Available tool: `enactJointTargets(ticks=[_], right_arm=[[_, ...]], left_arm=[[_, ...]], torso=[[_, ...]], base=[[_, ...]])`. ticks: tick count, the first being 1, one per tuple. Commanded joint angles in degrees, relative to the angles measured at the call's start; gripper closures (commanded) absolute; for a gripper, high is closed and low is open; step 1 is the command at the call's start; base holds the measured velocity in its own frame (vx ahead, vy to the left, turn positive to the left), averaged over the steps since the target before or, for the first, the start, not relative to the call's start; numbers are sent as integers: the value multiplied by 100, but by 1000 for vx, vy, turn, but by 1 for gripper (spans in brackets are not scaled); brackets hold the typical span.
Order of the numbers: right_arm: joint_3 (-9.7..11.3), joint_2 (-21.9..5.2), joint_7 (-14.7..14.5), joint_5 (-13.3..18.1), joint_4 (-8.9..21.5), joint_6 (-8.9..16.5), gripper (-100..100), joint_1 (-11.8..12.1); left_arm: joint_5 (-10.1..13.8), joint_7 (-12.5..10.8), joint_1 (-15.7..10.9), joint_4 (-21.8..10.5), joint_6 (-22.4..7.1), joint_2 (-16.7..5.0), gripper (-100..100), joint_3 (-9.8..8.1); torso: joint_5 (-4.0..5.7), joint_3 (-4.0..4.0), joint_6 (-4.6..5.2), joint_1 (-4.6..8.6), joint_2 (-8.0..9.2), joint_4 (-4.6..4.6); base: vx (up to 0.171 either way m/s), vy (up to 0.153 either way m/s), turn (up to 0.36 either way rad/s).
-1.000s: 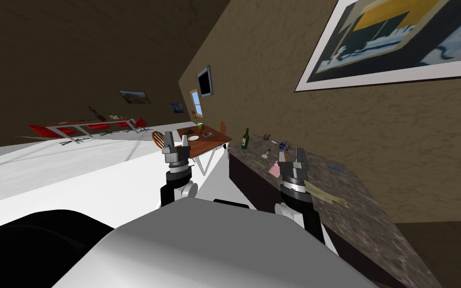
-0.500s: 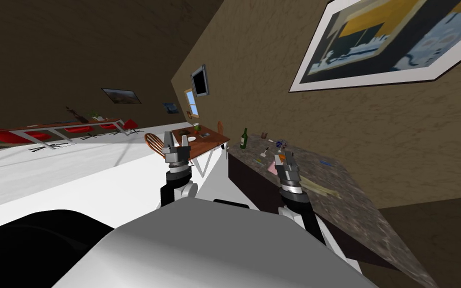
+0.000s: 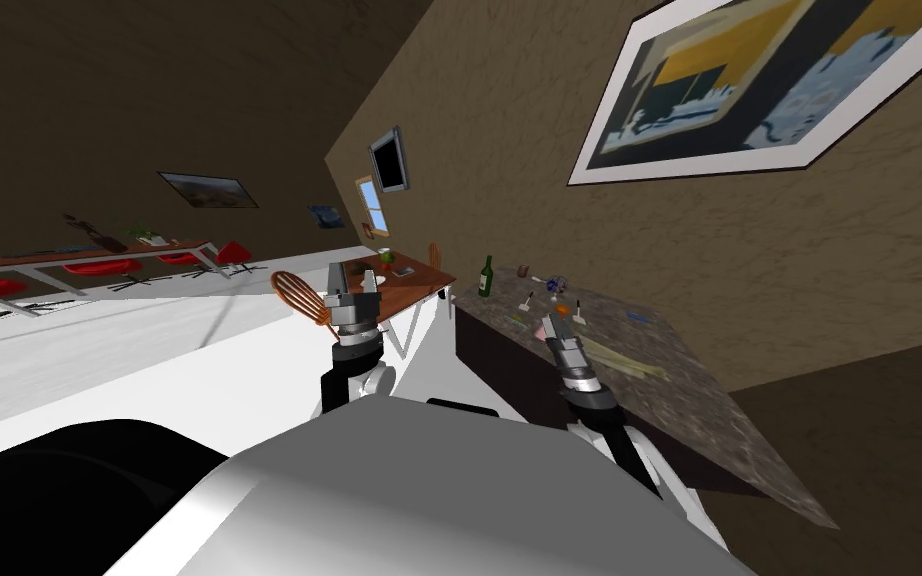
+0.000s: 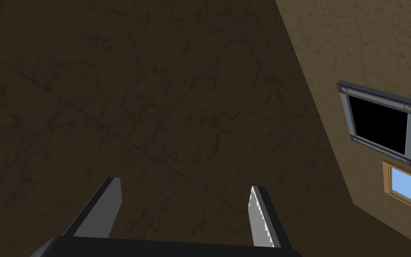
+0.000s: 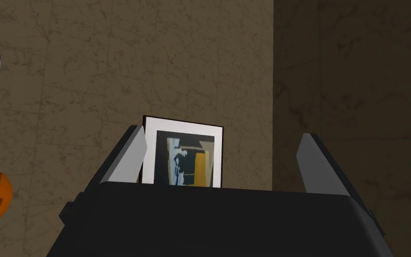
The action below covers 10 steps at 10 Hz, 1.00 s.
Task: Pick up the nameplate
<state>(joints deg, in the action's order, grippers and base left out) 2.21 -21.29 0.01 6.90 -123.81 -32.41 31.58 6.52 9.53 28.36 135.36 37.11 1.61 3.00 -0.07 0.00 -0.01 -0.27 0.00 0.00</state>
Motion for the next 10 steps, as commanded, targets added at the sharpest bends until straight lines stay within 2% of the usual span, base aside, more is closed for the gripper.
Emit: enactJointTargets(ticks=[1,2,3,4,5,6,7,8,9,10], right_arm=[[8,-286,-68,284,211,-86,-100,-55],[8,-369,-68,284,211,-86,-100,-55],[9,-585,-120,531,416,-190,-100,-93],[9,-670,-120,547,416,-190,-100,-93],[13,-887,-172,786,629,-294,-100,-141],[13,-978,-172,829,629,-294,-100,-141],[22,-1202,-224,1053,821,-396,-100,-199],[22,-1292,-224,1129,850,-396,-100,-199],[37,-1520,-275,1336,1076,-497,-100,-264],[37,-1611,-275,1446,1076,-497,-100,-264]], left_arm=[[0,0,0,0,0,0,0,0],[0,0,0,0,0,0,0,0],[0,0,0,0,0,0,0,0],[0,0,0,0,0,0,0,0],[0,0,0,0,0,0,0,0],[0,0,1,0,0,0,0,0],[0,0,0,0,0,0,0,0],[0,0,0,0,0,0,0,0],[0,0,0,0,0,0,0,0],[0,0,0,0,0,0,0,0]], torso=[[0,0,0,0,0,0],[1,-2,2,-1,3,0],[0,-2,0,1,3,1],[0,1,2,-3,-3,-1],[0,5,-1,-2,-9,-2],[0,5,2,-4,-8,-2],[0,3,-1,-2,-5,-1],[0,3,1,-6,-6,-1],[-1,4,-1,-4,-8,-1],[-2,6,1,-12,-10,-2]], base=[[-19,77,-164],[-19,70,-81],[6,82,-136],[17,77,-94],[10,86,-160],[-4,76,-77],[-2,93,-159],[6,86,-76],[13,105,-131],[13,87,-91]])
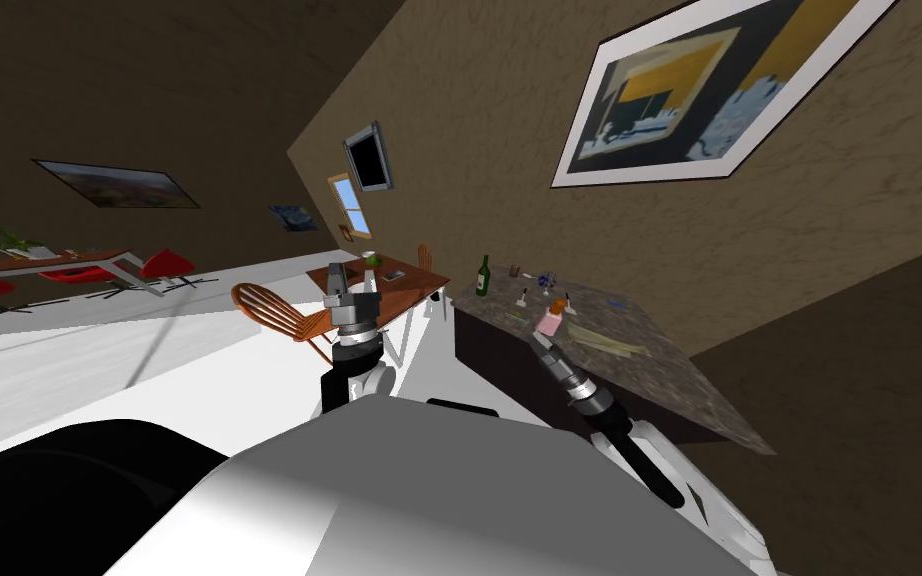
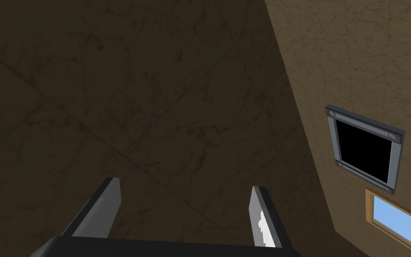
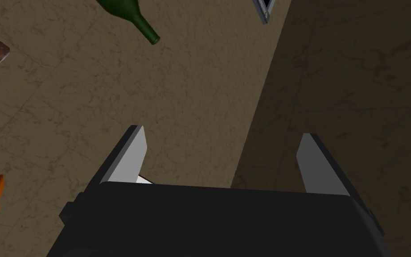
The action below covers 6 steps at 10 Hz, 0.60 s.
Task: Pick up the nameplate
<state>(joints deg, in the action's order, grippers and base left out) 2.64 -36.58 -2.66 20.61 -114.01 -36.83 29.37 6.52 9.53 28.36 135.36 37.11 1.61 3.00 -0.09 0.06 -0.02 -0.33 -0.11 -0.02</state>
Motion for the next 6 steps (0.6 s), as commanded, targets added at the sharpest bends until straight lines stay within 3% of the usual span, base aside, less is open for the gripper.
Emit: enactJointTargets(ticks=[1,4,5,6], right_arm=[[18,-286,-57,286,286,-154,-100,-115],[53,-725,-104,755,554,-250,-100,-192],[99,-912,-149,934,782,-341,-100,-276],[99,-1046,-149,1102,782,-341,-100,-276]], left_arm=[[0,0,0,0,0,0,0,0],[0,0,0,0,0,0,0,0],[0,0,0,0,0,0,0,0],[0,0,0,0,0,0,0,0]], torso=[[0,0,0,0,0,0],[1,4,1,-1,-7,-2],[-1,3,-1,-1,-5,-1],[0,3,1,-5,-6,-1]], base=[[28,89,-127],[22,88,-88],[19,106,-139],[21,95,-57]])
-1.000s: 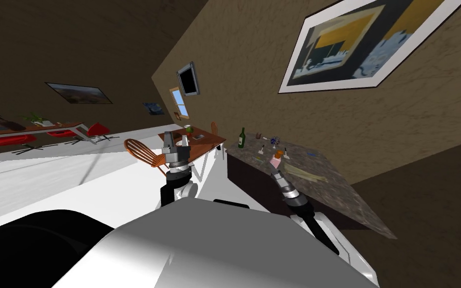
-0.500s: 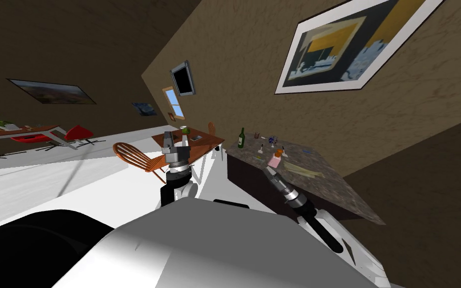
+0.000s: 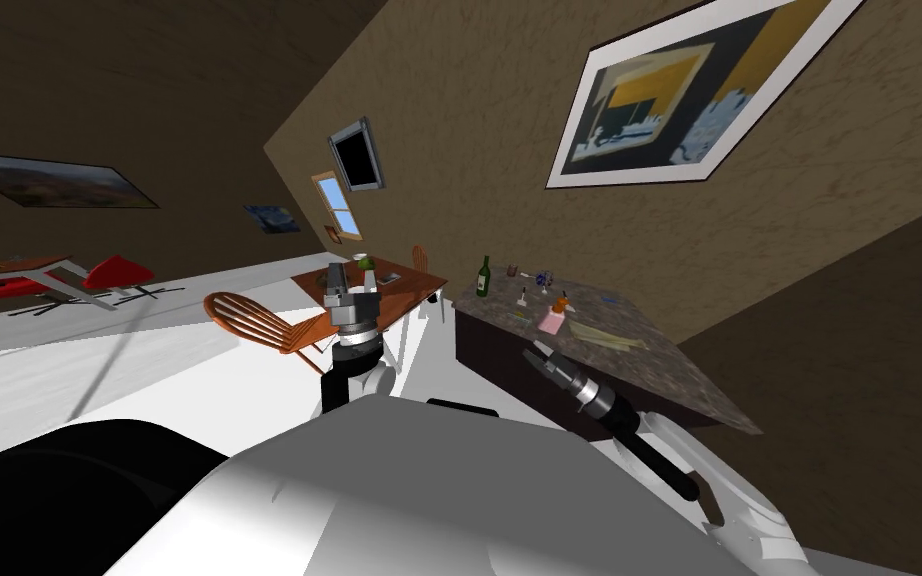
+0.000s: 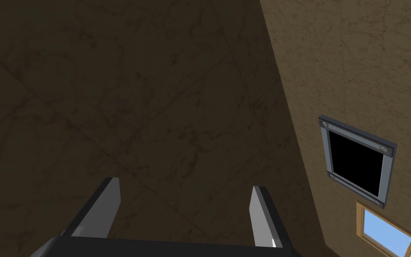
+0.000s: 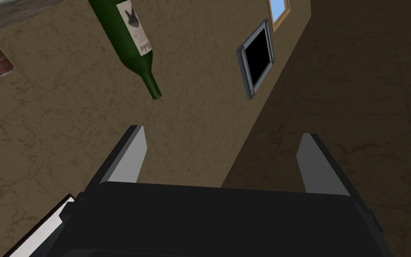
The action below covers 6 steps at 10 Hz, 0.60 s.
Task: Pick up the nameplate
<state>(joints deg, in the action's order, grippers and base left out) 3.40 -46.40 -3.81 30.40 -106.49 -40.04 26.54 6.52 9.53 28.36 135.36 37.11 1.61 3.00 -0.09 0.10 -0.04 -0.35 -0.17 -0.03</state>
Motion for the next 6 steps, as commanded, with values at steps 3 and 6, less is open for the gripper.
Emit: enactJointTargets(ticks=[3,6], right_arm=[[77,-383,-77,503,256,-105,-100,-84],[208,-915,-154,1056,692,-246,-100,-290]], left_arm=[[0,0,0,0,0,0,0,0],[0,0,0,0,0,0,0,0]], torso=[[1,3,1,2,-5,-2],[2,6,1,6,-9,-2]], base=[[32,77,-47],[51,90,-65]])
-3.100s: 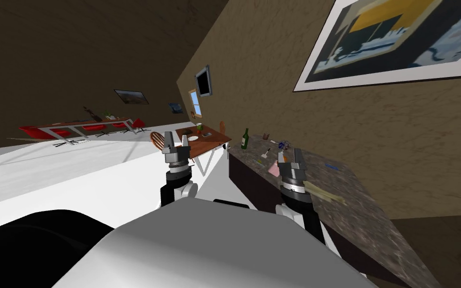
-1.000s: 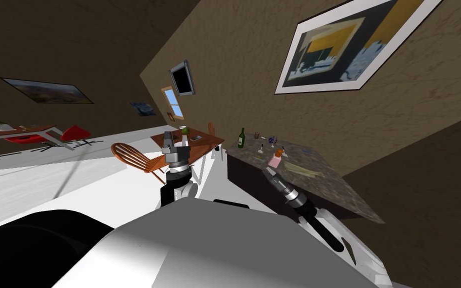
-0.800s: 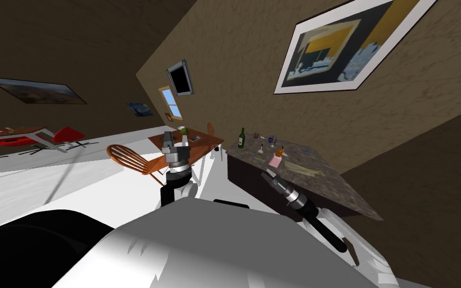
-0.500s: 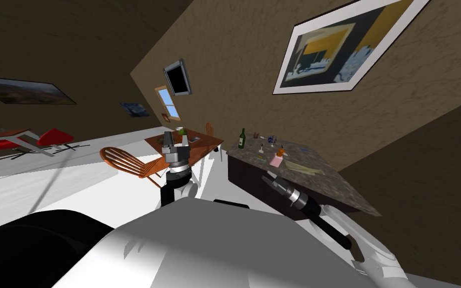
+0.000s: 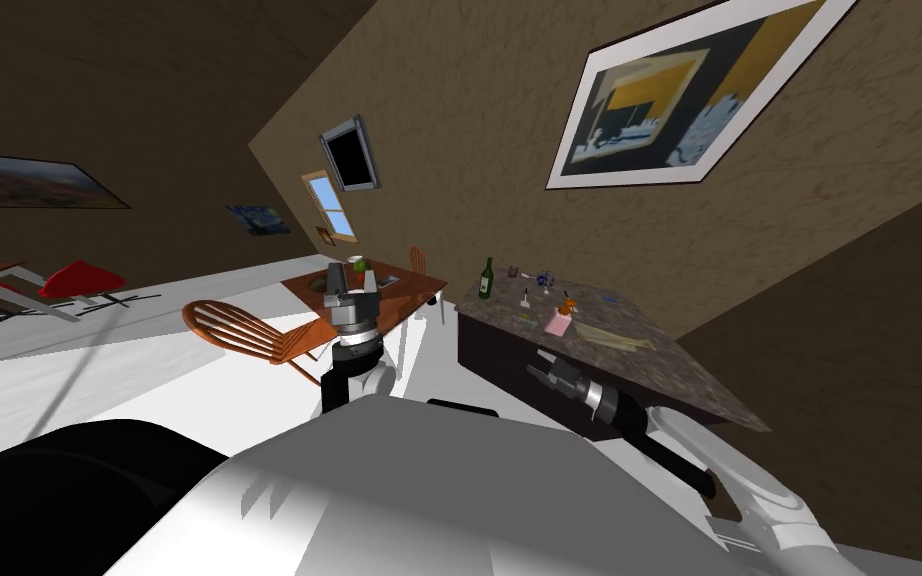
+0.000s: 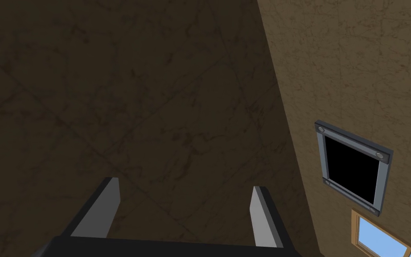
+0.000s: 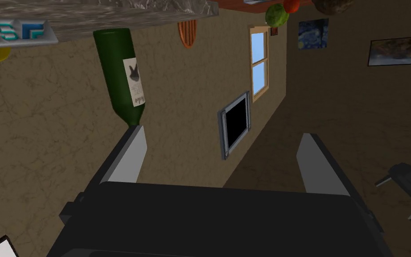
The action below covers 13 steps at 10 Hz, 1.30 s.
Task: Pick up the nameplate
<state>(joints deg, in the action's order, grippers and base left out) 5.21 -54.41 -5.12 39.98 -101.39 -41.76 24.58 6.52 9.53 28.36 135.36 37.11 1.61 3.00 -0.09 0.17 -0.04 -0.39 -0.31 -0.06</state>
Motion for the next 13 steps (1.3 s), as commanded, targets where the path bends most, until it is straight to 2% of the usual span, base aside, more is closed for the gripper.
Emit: enactJointTargets(ticks=[1,2,4,5,6,7,8,9,10,11,12,13], right_arm=[[28,-205,-23,286,182,-74,-100,-94],[103,-420,-56,455,368,-128,-100,-207],[103,-501,-56,680,390,-128,-100,-207],[185,-747,-86,917,589,-172,-100,-325],[185,-780,-86,1059,589,-172,-100,-325],[272,-1036,-113,1228,779,-204,-100,-447],[272,-1040,-113,1392,779,-204,-100,-447],[363,-1280,-136,1580,959,-224,-100,-573],[363,-1280,-136,1792,959,-224,-100,-573],[454,-1503,-156,1973,1128,-233,-100,-701],[454,-1503,-156,2160,1128,-233,-100,-701],[543,-1712,-173,2341,1284,-232,-100,-832]], left_arm=[[0,0,0,0,0,0,0,0],[0,0,0,0,0,0,0,0],[0,0,0,0,0,0,0,0],[0,0,0,0,0,-1,0,0],[0,0,0,0,0,0,0,0],[0,0,0,0,0,0,0,0],[0,0,0,0,0,0,0,0],[0,0,0,0,0,0,0,0],[0,0,0,0,0,0,0,0],[0,0,0,0,0,0,0,0],[0,0,0,0,0,0,0,0],[0,0,0,0,0,0,0,0]], torso=[[0,0,0,0,0,0],[0,0,0,5,0,0],[0,3,-1,6,-4,-1],[4,-2,0,20,4,1],[3,3,0,12,-5,-1],[1,5,-1,7,-8,-2],[0,11,-2,1,-19,-4],[1,9,-2,8,-15,-4],[0,12,-3,0,-20,-5],[0,9,0,7,-14,-4],[0,12,-2,2,-21,-5],[1,10,-1,9,-15,-4]], base=[[53,93,-38],[69,107,-65],[45,68,-14],[70,82,-27],[76,95,-33],[106,112,-28],[84,84,-11],[99,111,0],[84,90,-5],[104,106,2],[86,84,0],[103,67,11]])
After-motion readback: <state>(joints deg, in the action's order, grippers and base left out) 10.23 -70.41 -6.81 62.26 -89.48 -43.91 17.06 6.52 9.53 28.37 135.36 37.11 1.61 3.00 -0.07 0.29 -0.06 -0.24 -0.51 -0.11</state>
